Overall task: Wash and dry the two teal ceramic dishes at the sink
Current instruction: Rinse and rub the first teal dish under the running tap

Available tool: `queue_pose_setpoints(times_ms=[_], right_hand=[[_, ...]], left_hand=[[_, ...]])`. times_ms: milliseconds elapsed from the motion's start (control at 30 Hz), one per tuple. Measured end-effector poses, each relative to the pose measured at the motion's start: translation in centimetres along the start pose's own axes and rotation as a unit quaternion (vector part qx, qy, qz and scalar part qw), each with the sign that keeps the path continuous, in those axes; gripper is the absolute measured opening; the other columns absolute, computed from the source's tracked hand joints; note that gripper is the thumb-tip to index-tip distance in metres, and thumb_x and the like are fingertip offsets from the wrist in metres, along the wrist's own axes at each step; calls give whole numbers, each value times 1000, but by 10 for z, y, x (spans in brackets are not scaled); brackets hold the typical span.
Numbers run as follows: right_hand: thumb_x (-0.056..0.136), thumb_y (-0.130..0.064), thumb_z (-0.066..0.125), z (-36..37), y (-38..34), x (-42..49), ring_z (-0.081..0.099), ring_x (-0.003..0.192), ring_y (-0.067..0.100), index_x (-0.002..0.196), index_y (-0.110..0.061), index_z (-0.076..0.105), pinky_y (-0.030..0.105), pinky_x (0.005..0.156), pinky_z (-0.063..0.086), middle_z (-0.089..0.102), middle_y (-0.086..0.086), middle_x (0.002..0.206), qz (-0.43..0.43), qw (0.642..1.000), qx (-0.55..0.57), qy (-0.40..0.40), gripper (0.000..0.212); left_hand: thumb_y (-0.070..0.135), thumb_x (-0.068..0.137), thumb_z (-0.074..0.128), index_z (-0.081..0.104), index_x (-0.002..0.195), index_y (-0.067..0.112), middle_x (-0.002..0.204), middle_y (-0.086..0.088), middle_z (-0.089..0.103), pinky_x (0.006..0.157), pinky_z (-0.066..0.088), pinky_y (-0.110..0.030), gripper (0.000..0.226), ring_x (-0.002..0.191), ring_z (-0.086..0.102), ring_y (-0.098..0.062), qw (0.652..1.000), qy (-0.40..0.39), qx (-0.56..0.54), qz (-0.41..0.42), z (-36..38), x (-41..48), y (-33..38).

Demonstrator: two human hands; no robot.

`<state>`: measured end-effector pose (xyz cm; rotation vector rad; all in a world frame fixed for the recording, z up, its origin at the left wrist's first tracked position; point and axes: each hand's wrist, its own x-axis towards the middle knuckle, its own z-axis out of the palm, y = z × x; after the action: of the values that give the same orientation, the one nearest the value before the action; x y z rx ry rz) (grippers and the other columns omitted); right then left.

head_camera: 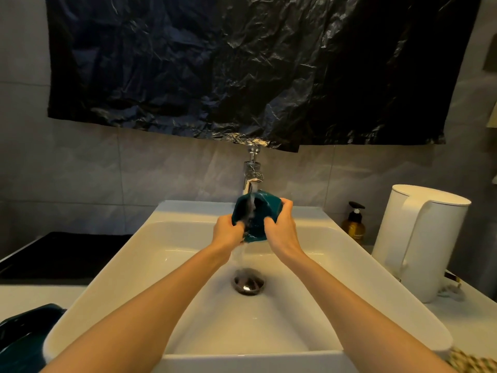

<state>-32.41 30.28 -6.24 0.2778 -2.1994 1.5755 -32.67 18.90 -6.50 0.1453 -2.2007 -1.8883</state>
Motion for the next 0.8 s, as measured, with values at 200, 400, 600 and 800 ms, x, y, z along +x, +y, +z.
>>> queue_pose_setpoints(times_ms=[200,400,600,800], right_hand=[[95,-3,33,-13,4,11,51,100,20,114,-16,30,37,79,55,45,4,108,142,985,58,-82,23],[100,-12,42,2,15,7,62,93,32,122,-5,48,35,55,59,56,17,121,204,967,71,-133,24],[94,1,49,18,8,0,64,95,27,101,-11,57,31,67,58,66,14,108,210,953,140,-169,16],[95,-4,49,26,12,-1,69,88,30,103,-6,59,38,71,60,66,16,109,235,952,153,-123,13]], left_hand=[[-11,88,41,45,124,8,121,-16,52,73,58,-46,41,107,57,-34,982,-137,-93,-90,-10,-2,13],[5,88,59,43,118,13,119,-13,55,76,57,-46,35,105,57,-32,995,10,87,-47,-7,-2,4],[10,87,62,42,119,11,120,-12,56,78,51,-33,37,106,55,-28,968,118,223,19,-16,-5,8],[2,82,63,38,112,14,113,-11,57,76,52,-34,40,97,56,-27,950,129,271,86,-17,-6,5]])
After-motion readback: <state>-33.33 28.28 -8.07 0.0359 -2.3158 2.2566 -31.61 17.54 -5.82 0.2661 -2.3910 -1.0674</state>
